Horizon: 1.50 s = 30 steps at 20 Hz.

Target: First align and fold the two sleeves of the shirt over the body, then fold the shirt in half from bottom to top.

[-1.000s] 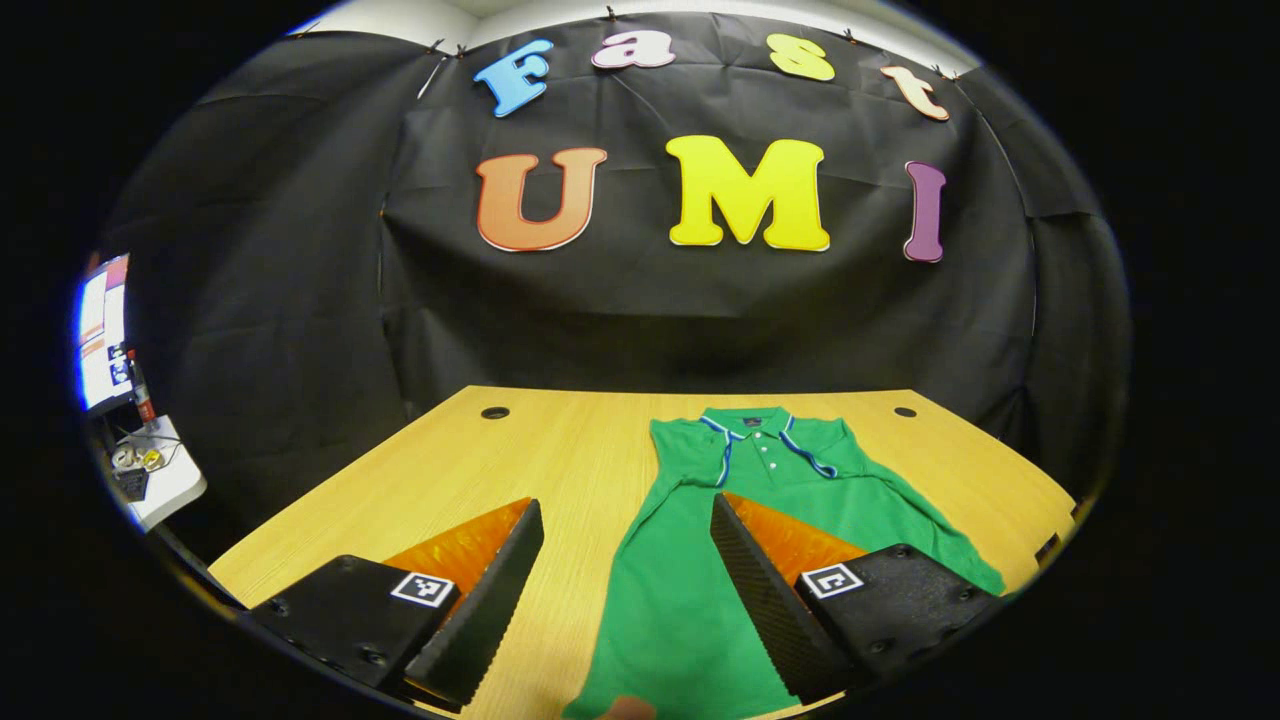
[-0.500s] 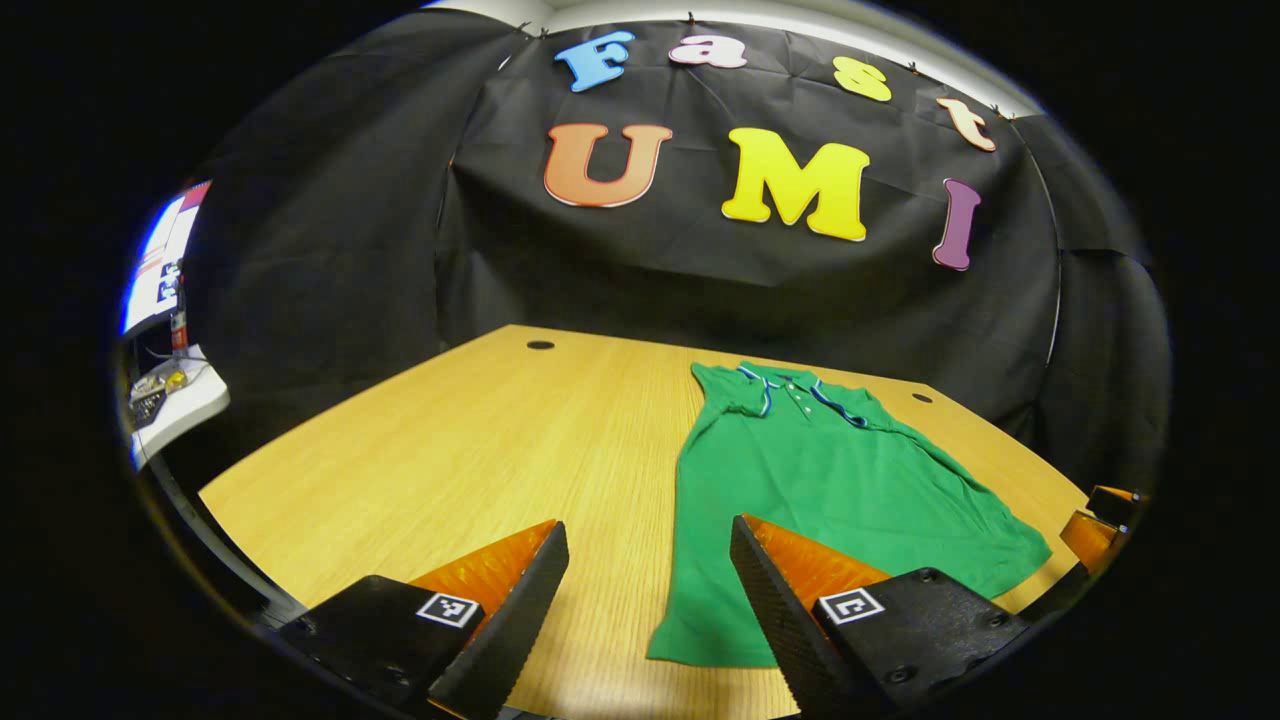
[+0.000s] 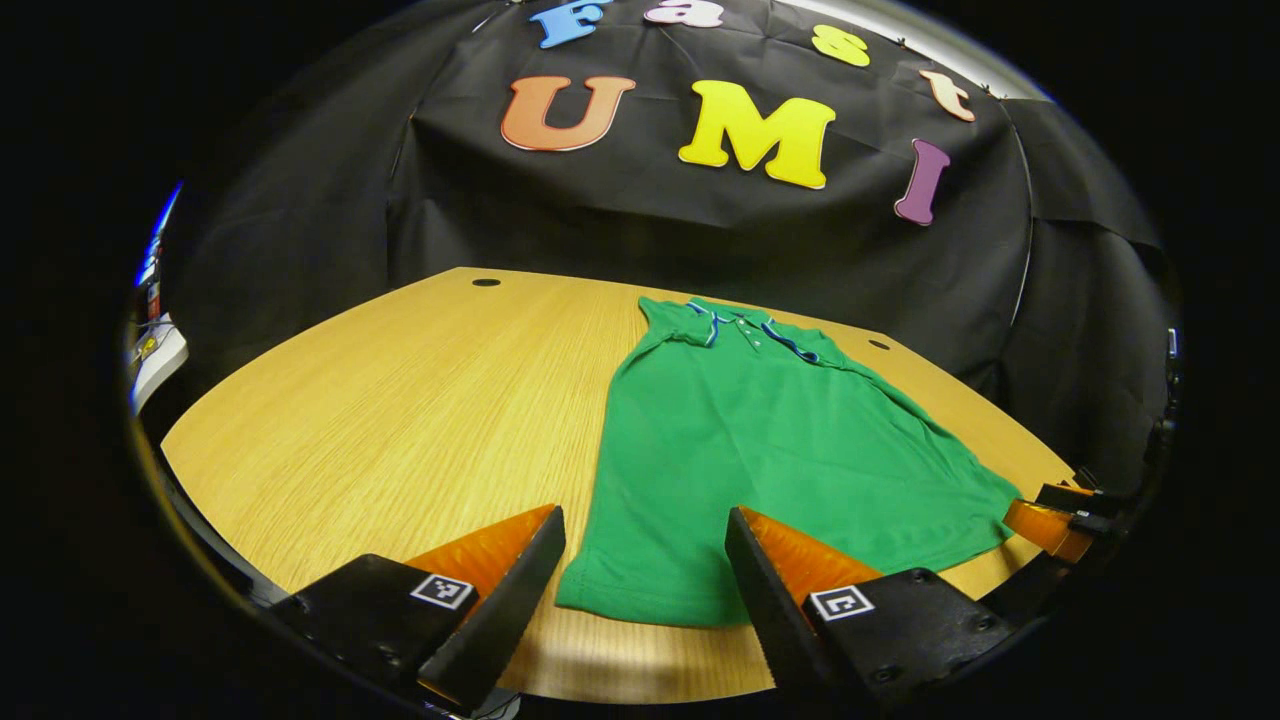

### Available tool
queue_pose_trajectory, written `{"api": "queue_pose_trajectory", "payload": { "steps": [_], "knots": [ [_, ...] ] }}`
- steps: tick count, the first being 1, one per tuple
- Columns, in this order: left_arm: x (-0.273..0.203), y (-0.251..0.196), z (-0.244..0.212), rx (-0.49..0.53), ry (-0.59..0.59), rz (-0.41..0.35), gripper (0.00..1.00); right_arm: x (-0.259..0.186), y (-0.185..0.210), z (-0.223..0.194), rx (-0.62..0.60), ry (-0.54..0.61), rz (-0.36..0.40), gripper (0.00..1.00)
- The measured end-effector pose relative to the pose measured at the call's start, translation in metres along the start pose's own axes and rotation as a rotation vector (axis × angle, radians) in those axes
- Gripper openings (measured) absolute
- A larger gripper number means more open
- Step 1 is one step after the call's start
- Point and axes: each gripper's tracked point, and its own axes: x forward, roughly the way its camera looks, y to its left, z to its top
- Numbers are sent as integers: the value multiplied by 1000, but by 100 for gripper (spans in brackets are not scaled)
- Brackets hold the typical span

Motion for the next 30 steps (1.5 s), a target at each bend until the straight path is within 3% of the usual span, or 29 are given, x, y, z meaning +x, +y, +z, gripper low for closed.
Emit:
{"api": "queue_pose_trajectory", "payload": {
  "steps": [3, 6, 9, 11, 12, 13, 14, 15, 16, 17, 19, 22, 26, 30],
  "knots": [
    [7, 10, -8, -15, 38, 34, 100, 3, 6, -2, 33, 23, 29, 96],
    [6, 9, -6, -7, 45, 49, 99, 11, -6, -3, 32, 34, -18, 95],
    [9, 13, -8, 34, 63, 97, 98, 20, -9, -4, 64, 42, -18, 98],
    [13, 20, -9, 78, 76, 138, 86, 21, -1, -3, 50, 38, 17, 95],
    [14, 18, -8, 79, 76, 140, 69, 22, 1, -3, 62, 42, 29, 89],
    [13, 16, -7, 80, 78, 140, 65, 25, -1, -1, 82, 38, 25, 72],
    [13, 14, -8, 77, 79, 129, 53, 28, 0, -1, 106, 47, 34, 61],
    [17, 6, -7, 63, 71, 96, 47, 31, 2, 0, 131, 51, 47, 35],
    [20, -2, -6, 32, 64, 62, 23, 33, 4, -1, 142, 63, 59, 23],
    [21, -2, -6, 23, 68, 58, 11, 33, 5, 1, 140, 63, 64, 8],
    [21, -1, -5, 32, 66, 57, 8, 32, 6, 2, 124, 59, 67, 1],
    [18, 0, 2, 20, 48, 59, 6, 21, 8, 8, 46, 23, 81, 1],
    [11, -5, 28, -5, -19, 35, 6, 4, 5, 52, 86, -105, 87, 0],
    [-1, -1, 67, -3, -102, 55, 6, -1, -2, 91, 48, -176, 75, 0]
  ]
}}
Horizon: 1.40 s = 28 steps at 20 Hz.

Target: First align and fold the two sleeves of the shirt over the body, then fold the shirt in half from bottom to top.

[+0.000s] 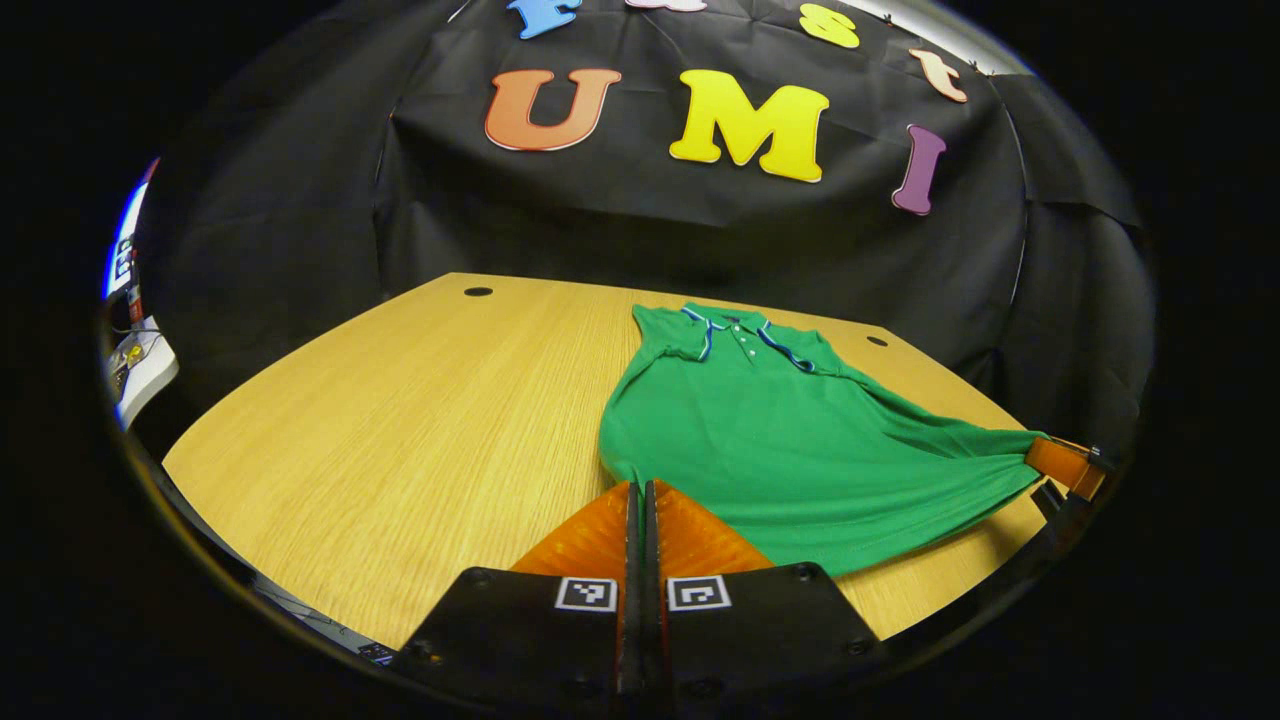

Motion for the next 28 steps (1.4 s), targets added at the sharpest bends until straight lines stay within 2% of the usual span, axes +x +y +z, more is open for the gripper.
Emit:
{"api": "queue_pose_trajectory", "payload": {
  "steps": [4, 9, 10, 12, 15, 20, 23, 28],
  "knots": [
    [11, -4, 38, -33, -51, -12, 6, 15, -4, 44, -51, -95, -6, 0],
    [48, -7, 95, -32, -103, -10, 6, 56, 6, 85, -65, -135, 36, 0],
    [60, -7, 109, -24, -118, -4, 6, 70, 13, 99, -78, -147, 58, 0],
    [85, -12, 136, -6, -149, -4, 6, 100, 13, 126, -109, -167, 52, 0],
    [132, -16, 171, 15, -173, -5, 6, 152, 24, 171, -78, -196, 55, 2],
    [220, -25, 211, 46, -178, -18, 6, 247, 19, 213, -85, -227, 3, 0],
    [279, -23, 220, 56, -171, -18, 6, 311, 11, 215, -74, -213, -41, 0],
    [381, -1, 203, 56, -131, 6, 6, 431, -2, 175, -13, -107, -80, 0]
  ]
}}
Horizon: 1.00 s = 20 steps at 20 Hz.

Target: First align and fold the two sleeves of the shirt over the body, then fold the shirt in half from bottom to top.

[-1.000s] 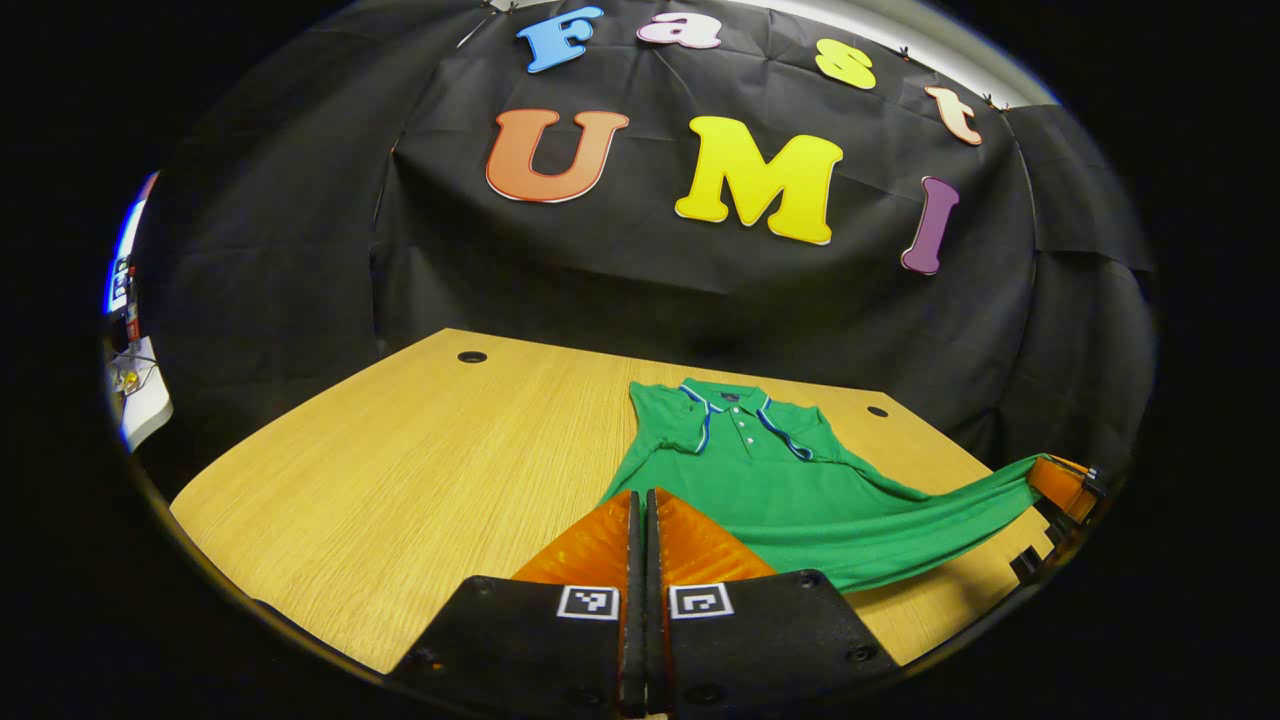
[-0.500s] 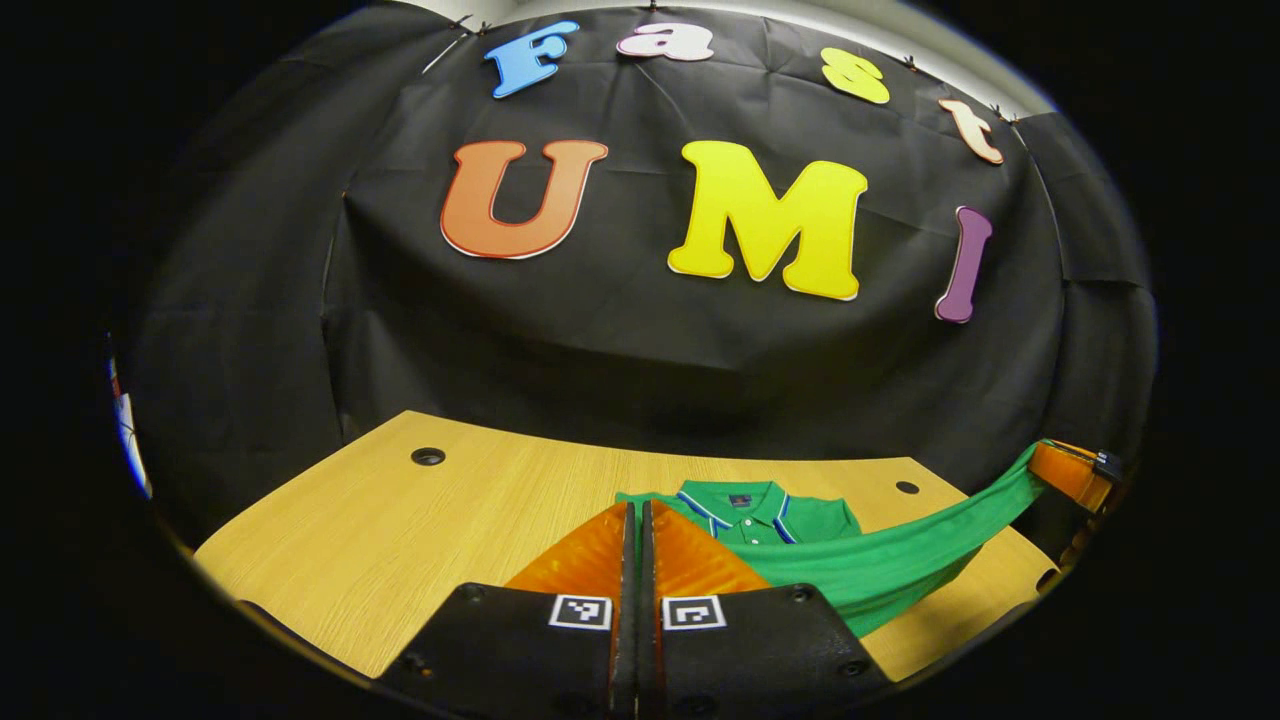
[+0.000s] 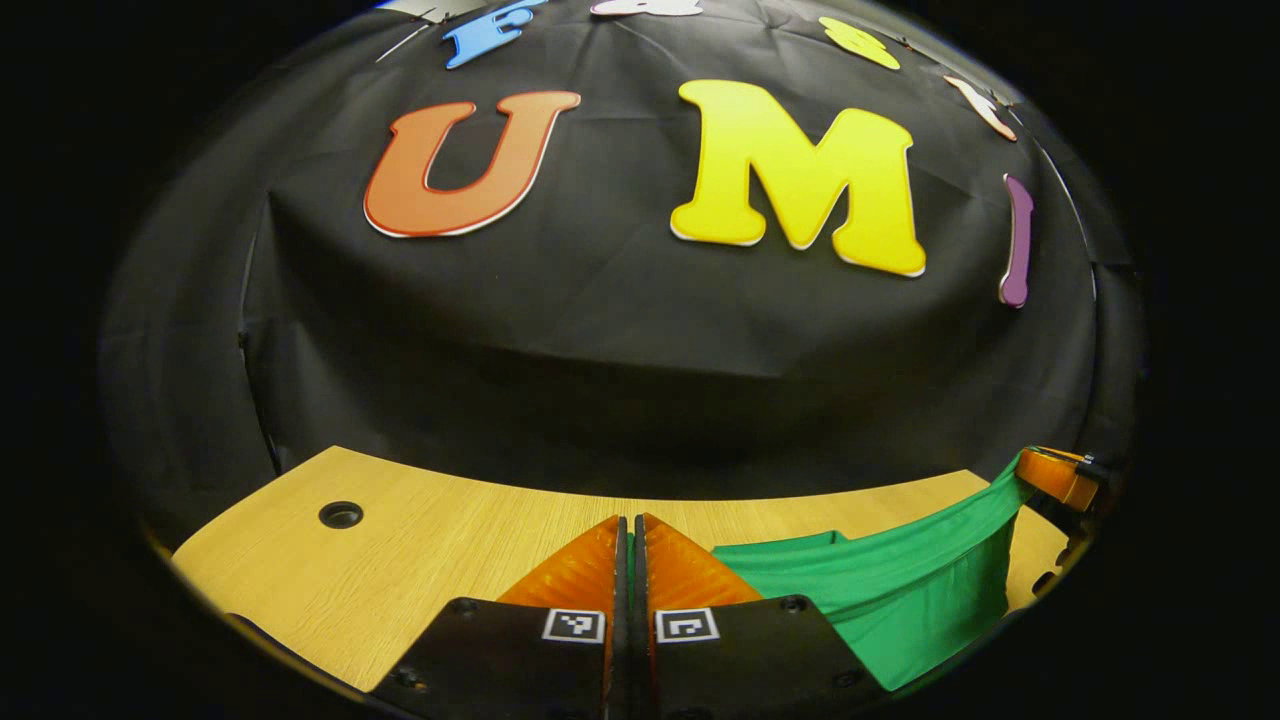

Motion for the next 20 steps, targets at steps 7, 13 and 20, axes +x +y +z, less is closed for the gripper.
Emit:
{"api": "queue_pose_trajectory", "payload": {
  "steps": [7, 13, 20],
  "knots": [
    [85, 13, -46, -45, 62, -22, 7, 99, -13, -71, 4, 110, -38, 0],
    [92, 19, -55, -20, 65, 8, 9, 100, -19, -71, 40, 76, -21, 0],
    [90, 17, -54, 10, 49, 31, 100, 99, -17, -69, 38, 68, -15, 45]
  ]
}}
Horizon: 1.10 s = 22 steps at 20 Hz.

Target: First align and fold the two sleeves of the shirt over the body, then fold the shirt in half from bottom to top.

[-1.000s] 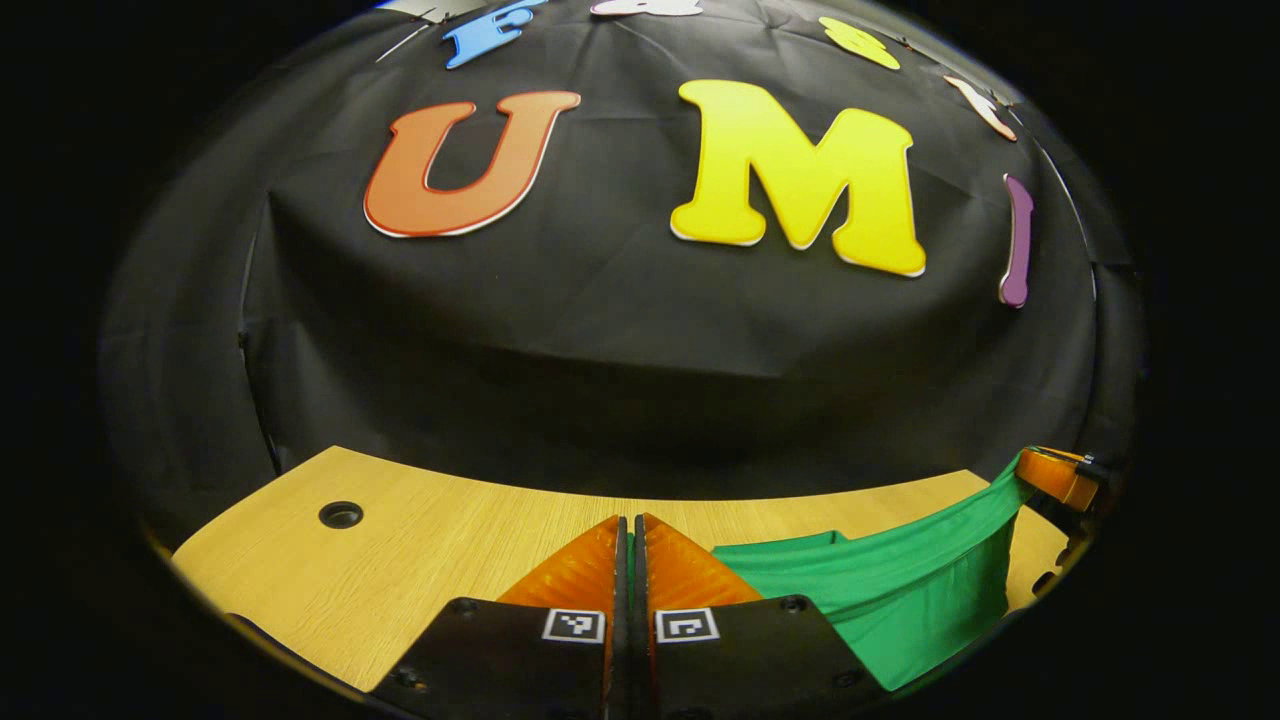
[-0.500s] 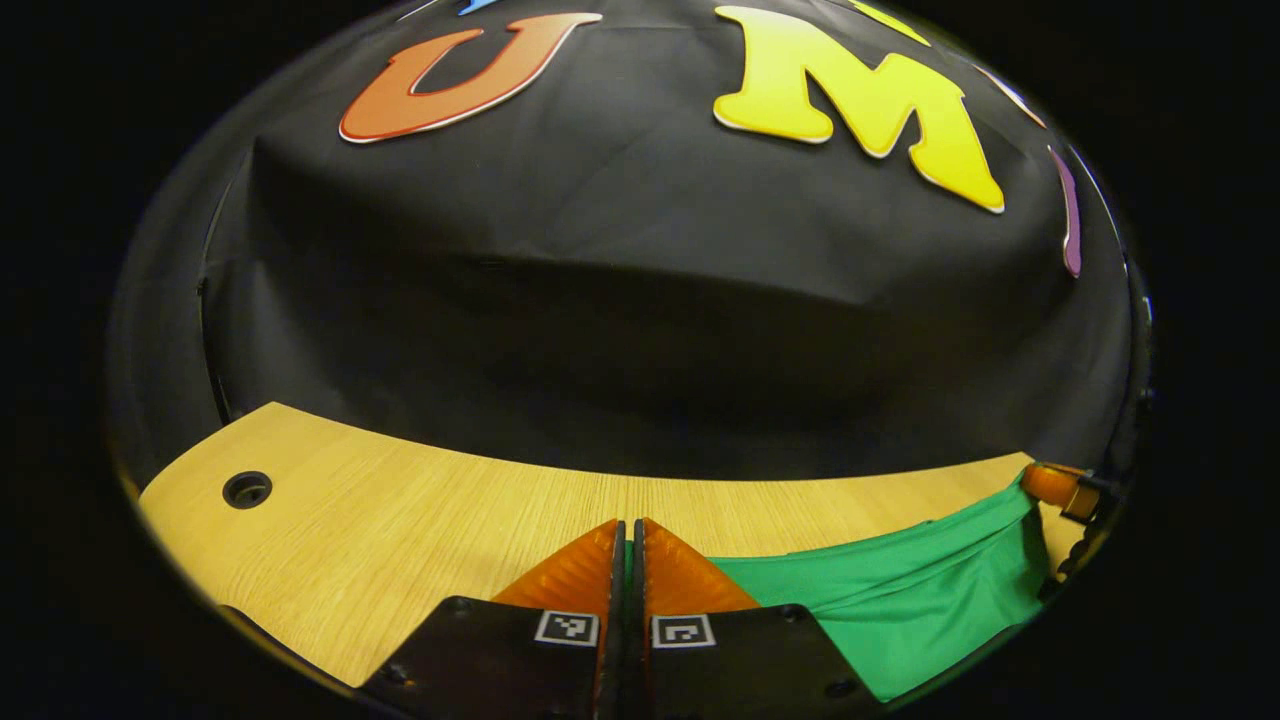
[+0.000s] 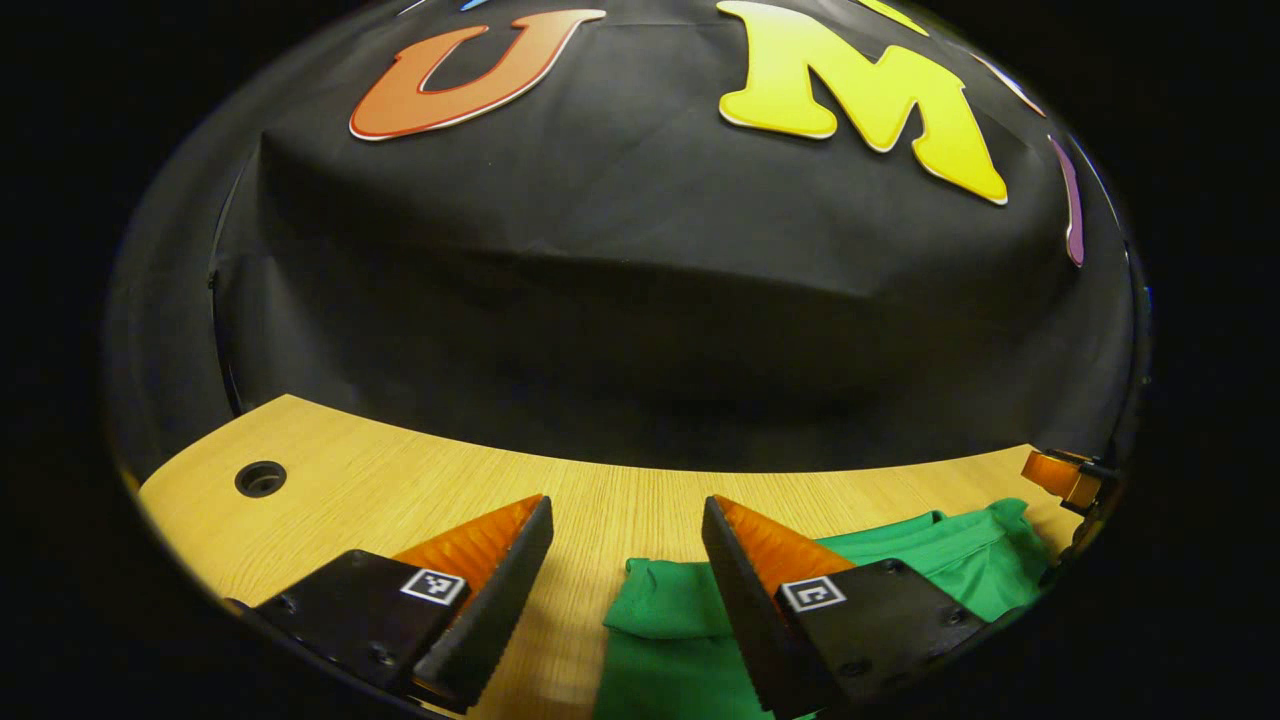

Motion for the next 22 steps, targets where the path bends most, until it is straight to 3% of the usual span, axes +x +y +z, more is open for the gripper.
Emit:
{"api": "queue_pose_trajectory", "payload": {
  "steps": [3, 8, 12, 15, 18, 19, 20, 22],
  "knots": [
    [-5, -6, 3, 41, -31, -20, 100, -2, -2, 1, -37, -11, -41, 96],
    [-11, -4, 14, 23, -107, -21, 100, -7, -9, 7, -14, -58, -61, 96],
    [-11, -8, 15, 41, -121, -40, 100, -12, -22, 14, 144, -106, -64, 93],
    [-17, -12, 17, 31, -123, -85, 100, -16, -26, 5, 88, -66, -85, 95],
    [-37, 3, 35, 38, -206, -31, 100, -39, -18, 20, 73, -96, -47, 96],
    [-48, 7, 39, 38, -230, -13, 100, -50, -22, 25, 68, -119, -54, 91],
    [-59, 10, 41, 40, -248, -6, 100, -62, -31, 30, 58, -150, -83, 96],
    [-79, 18, 35, 50, -256, 10, 100, -89, -43, 35, 40, -181, -106, 96]
  ]
}}
